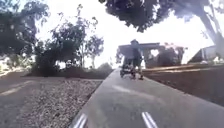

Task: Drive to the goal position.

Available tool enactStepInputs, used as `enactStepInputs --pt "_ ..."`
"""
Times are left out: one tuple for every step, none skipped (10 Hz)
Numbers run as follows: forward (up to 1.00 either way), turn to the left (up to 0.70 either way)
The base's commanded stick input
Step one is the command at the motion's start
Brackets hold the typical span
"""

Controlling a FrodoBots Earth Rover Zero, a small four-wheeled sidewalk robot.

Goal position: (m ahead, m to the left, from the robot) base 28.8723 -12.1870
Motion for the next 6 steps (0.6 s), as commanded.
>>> enactStepInputs --pt "0.98 0.00" --pt "0.98 0.00" --pt "0.98 0.00" --pt "0.98 0.00" --pt "0.98 0.00" --pt "0.98 0.00"
